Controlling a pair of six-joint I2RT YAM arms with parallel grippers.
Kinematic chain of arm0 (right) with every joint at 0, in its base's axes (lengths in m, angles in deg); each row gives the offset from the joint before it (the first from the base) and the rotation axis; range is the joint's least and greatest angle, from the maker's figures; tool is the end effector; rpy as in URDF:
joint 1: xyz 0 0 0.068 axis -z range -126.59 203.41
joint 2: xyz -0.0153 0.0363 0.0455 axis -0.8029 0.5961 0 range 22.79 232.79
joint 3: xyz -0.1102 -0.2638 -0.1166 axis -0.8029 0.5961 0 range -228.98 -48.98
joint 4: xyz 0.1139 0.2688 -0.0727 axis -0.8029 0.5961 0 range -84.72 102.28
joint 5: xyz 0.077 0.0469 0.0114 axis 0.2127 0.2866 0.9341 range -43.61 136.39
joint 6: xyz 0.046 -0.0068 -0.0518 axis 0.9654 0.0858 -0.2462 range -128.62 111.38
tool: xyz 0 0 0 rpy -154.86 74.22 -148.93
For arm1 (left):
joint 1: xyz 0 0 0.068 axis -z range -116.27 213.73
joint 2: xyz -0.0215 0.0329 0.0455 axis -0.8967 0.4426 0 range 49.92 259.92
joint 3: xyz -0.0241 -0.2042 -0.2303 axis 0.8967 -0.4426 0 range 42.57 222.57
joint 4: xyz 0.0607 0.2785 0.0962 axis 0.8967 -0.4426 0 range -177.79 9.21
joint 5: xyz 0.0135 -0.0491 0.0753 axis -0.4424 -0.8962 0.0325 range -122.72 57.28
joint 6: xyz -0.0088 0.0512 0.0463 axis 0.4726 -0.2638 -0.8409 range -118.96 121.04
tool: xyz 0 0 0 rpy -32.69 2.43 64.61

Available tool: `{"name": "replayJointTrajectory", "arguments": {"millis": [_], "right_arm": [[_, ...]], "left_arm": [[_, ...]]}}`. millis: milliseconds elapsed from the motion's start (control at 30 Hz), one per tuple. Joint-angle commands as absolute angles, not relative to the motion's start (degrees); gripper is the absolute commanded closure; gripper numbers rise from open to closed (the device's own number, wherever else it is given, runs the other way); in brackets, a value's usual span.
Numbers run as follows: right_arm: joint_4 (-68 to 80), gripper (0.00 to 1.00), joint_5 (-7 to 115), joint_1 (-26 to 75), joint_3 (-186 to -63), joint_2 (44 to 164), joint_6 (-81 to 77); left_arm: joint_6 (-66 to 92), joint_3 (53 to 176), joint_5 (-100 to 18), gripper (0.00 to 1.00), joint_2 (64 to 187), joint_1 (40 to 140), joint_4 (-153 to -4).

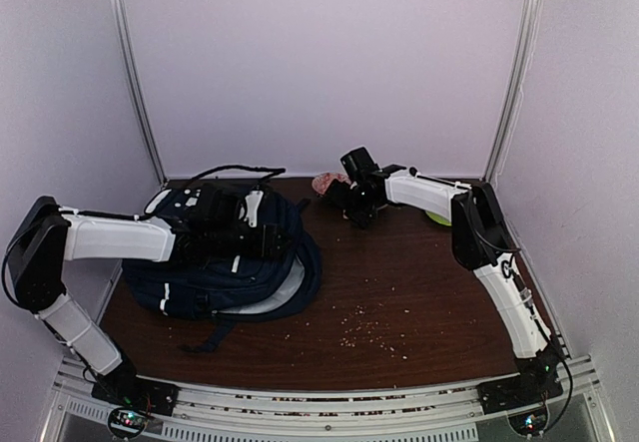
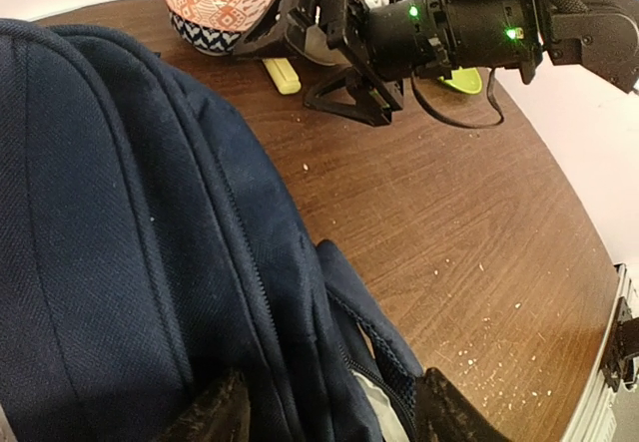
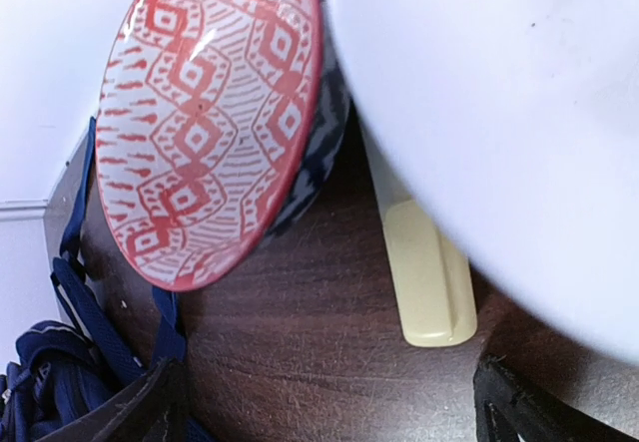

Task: Pack the student bag
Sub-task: Move the stationery to the center of the board.

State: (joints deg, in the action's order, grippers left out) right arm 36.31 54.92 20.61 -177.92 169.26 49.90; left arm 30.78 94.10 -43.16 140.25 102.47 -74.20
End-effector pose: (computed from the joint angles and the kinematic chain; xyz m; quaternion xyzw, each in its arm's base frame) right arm 0.5404 0.3583 0.1532 0.1819 0.9152 0.3009 0.1968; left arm 0.2997 -0.2536 0.2125 0.1123 0.8658 -0.3365 0.3530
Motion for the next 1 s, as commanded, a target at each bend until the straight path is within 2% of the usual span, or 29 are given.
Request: {"name": "replayJointTrajectory", "arguments": {"millis": [0, 233, 367, 967], "right_arm": [[34.1, 0.00, 53.5, 21.6, -175.8, 167.5, 53.4], [31.9, 0.01, 48.7, 21.8, -174.0, 165.0, 56.4], [34.1, 0.00, 49.1, 22.3, -179.5, 168.0, 56.4], [28.0, 0.01, 57.7, 23.2, -179.8, 172.8, 65.8]], "left_arm": [[30.8, 95.6, -42.2, 0.02, 136.7, 101.5, -78.4], [30.0, 97.1, -40.5, 0.02, 126.7, 102.0, -84.3], [29.3, 97.8, -39.3, 0.02, 123.9, 102.0, -85.9], [30.2, 98.2, -39.2, 0.02, 122.0, 102.0, -87.0]]}}
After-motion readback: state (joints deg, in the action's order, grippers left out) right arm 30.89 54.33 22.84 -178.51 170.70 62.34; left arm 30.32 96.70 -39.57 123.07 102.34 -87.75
